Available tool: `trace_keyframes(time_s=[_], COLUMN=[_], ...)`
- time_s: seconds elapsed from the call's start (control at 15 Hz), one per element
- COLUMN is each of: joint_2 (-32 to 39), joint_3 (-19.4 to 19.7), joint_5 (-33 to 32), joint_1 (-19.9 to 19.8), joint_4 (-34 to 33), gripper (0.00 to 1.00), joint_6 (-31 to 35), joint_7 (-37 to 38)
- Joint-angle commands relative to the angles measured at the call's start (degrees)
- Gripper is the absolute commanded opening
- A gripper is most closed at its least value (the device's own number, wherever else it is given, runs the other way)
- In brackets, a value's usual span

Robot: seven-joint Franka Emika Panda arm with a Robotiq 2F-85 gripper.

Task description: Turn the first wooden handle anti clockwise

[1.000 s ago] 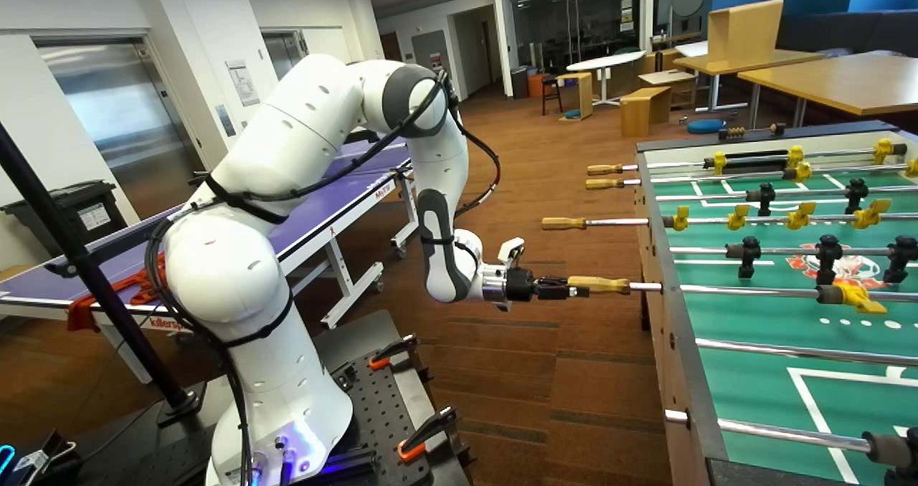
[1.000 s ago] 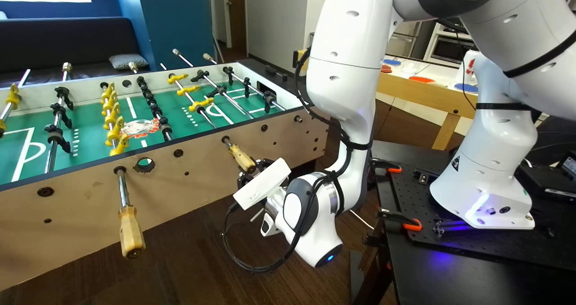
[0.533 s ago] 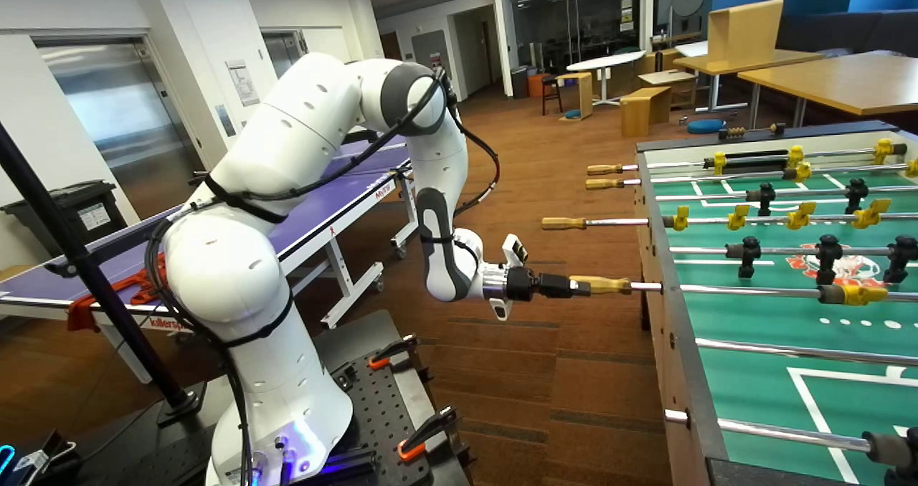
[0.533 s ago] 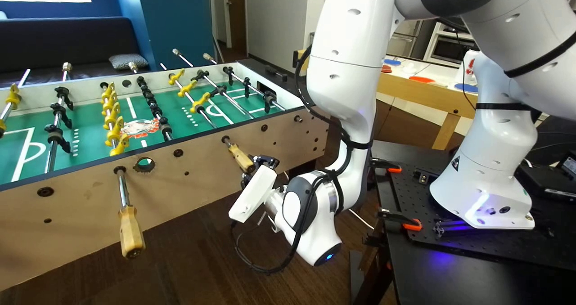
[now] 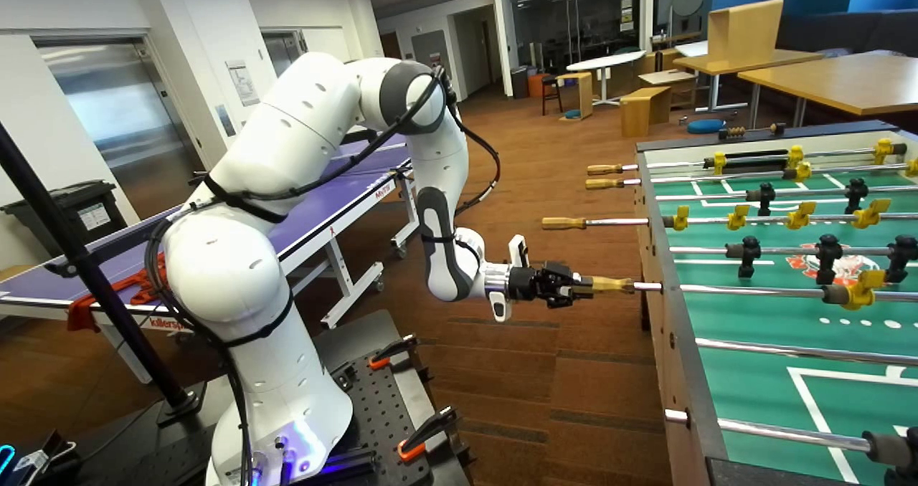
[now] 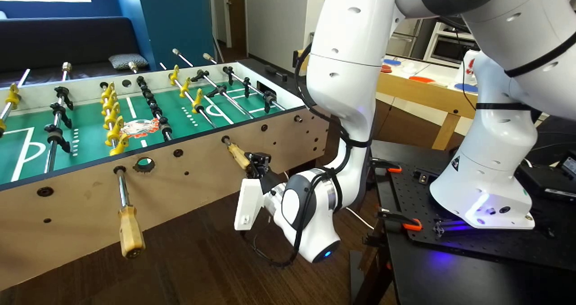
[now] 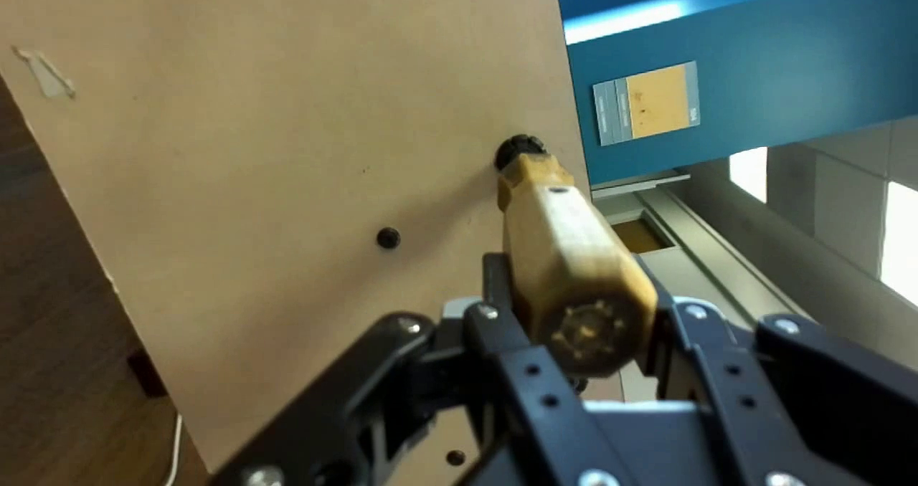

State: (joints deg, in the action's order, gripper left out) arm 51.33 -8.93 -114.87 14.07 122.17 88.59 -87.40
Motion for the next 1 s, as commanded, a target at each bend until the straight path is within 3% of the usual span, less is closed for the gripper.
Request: trace_keyframes(time_s=[0.0, 0.4, 0.47, 0.73, 0.8, 0.93], joint_2=[-3.6, -4.4, -1.0, -1.5, -1.5, -1.2], joint_3=[1.3, 1.4, 1.0, 1.1, 1.1, 1.3], joint_5=[-3.1, -5.9, -1.9, -2.5, -2.5, -2.2], joint_1=[1.7, 1.3, 0.5, 0.4, 0.4, 0.9], joint_4=[1.1, 2.6, 1.5, 2.1, 2.1, 2.3], gripper=[0.15, 0.15, 0.4, 0.4, 0.15, 0.15], joint_6=[2.7, 4.8, 0.8, 1.3, 1.3, 0.9], joint_7=[-11.9, -27.8, -22.8, -25.8, -25.8, -28.1])
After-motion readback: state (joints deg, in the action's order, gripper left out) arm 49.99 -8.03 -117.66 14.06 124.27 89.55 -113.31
